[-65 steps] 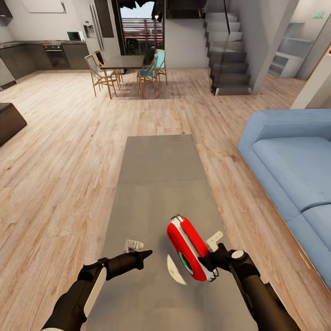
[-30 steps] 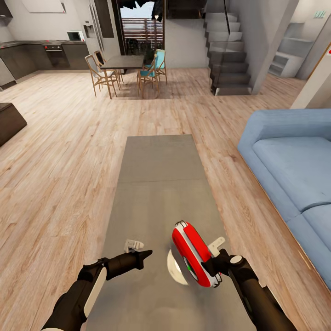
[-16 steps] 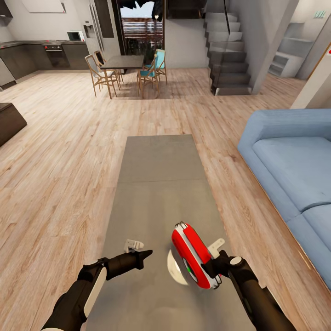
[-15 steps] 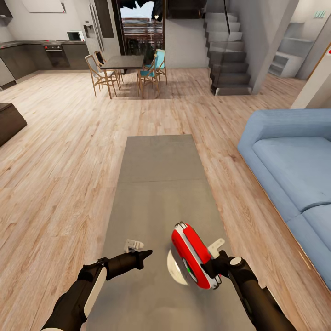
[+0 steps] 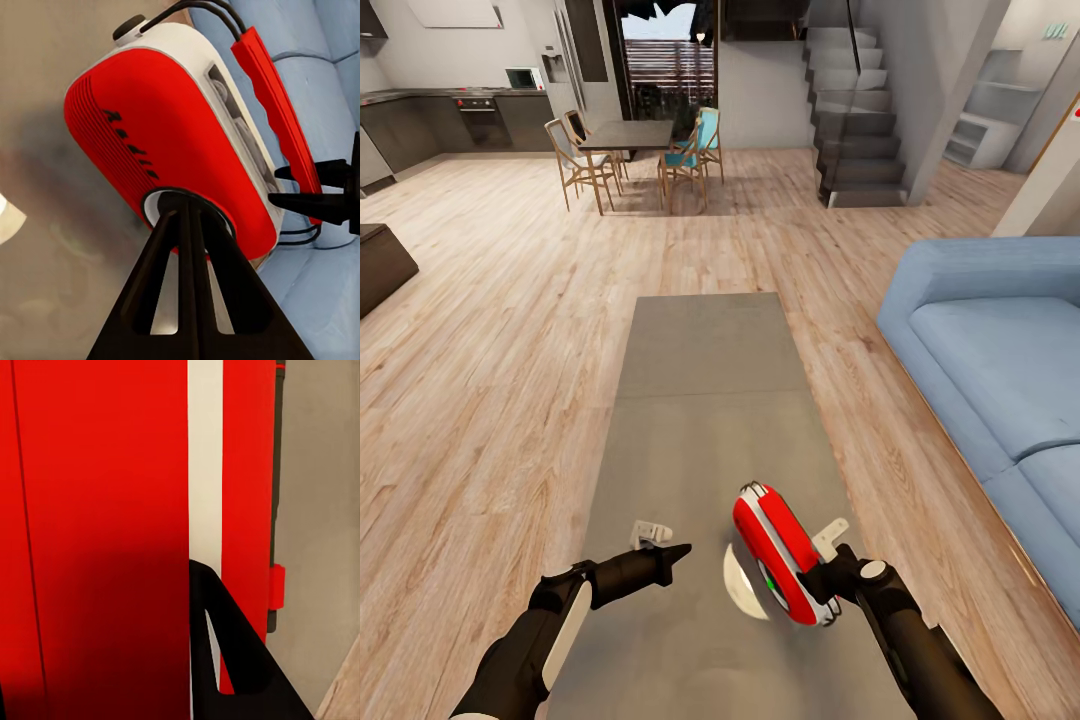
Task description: Turn on the radio receiver that's on the table in the living room.
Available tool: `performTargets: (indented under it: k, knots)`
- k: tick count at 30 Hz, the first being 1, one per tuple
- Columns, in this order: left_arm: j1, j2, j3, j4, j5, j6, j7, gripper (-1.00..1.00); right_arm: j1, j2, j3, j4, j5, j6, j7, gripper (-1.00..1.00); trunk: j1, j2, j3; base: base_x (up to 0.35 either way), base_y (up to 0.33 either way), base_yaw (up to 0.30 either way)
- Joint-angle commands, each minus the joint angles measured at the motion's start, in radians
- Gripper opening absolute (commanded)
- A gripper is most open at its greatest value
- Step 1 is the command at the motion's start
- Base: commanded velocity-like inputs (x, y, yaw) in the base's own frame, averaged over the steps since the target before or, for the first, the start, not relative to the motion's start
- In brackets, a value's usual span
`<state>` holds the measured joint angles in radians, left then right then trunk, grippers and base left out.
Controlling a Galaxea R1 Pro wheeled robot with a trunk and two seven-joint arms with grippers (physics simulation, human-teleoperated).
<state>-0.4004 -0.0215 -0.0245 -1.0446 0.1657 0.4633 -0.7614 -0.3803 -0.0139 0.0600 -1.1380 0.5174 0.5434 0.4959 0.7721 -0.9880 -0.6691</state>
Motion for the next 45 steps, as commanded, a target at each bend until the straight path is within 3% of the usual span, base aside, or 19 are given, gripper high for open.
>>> performTargets:
  k: [1,12,45]
  knots:
    - [0.0,0.0,0.0,0.0,0.0,0.0,0.0,-1.0,0.0,0.0,0.0,0.0,-0.003,-0.003,0.0,-1.0,0.0,0.0,0.0,0.0,0.0,0.0]
    - [0.0,0.0,0.0,0.001,0.0,0.0,0.0,-1.0,0.0,0.0,0.0,0.057,-0.005,-0.082,0.0,-1.0,0.0,0.0,0.0,0.0,0.0,0.0]
    - [0.0,0.0,0.0,0.001,0.0,0.0,0.001,-1.0,0.0,0.002,-0.001,0.12,-0.01,-0.135,-0.043,-1.0,0.0,0.0,0.0,0.0,0.0,0.0]
